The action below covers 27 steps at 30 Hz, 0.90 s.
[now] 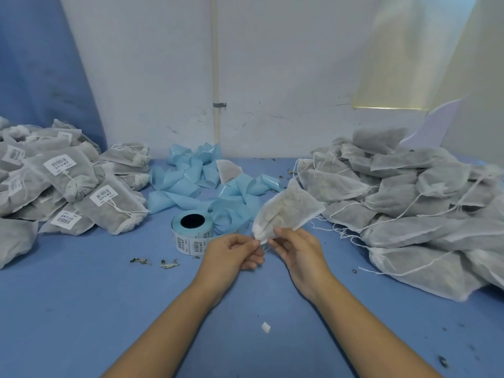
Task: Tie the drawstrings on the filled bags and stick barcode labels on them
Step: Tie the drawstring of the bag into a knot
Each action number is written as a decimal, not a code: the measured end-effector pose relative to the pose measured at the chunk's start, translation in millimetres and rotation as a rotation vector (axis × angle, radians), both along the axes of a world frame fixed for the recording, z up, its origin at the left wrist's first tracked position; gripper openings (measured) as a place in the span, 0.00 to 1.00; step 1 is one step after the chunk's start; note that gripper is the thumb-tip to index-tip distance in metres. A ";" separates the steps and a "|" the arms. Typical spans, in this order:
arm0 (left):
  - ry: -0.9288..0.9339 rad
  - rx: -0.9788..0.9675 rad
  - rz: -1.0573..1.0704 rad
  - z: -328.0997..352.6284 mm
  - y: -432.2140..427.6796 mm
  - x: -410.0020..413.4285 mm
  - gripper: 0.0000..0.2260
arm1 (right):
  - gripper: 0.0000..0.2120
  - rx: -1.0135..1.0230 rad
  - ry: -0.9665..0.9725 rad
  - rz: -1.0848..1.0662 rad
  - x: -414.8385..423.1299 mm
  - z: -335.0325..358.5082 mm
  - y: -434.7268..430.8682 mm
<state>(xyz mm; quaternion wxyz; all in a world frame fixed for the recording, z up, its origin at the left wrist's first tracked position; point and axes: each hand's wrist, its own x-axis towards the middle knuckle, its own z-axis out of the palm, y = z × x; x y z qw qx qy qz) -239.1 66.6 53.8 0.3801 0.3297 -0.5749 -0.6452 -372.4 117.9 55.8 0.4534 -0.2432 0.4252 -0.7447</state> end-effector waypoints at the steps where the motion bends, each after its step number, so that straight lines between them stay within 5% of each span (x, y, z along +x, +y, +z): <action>1: -0.029 -0.024 -0.005 0.2 0.5 -0.3 0.05 | 0.07 0.004 0.024 0.017 -1.5 0.5 0.4; 5: -0.081 -0.102 -0.038 1.3 1.5 0.1 0.09 | 0.14 0.158 0.341 -0.015 3.1 1.4 -2.2; 9: 0.055 -0.024 -0.044 -0.5 -1.6 2.2 0.04 | 0.22 0.213 0.603 -0.045 14.2 -3.4 -2.8; 13: 0.141 0.048 -0.086 -1.3 -4.3 3.9 0.08 | 0.10 0.080 0.560 0.072 11.1 -3.3 3.9; 27: -0.044 -0.167 -0.229 1.3 1.0 1.7 0.15 | 0.09 0.019 0.170 0.097 2.0 4.2 5.2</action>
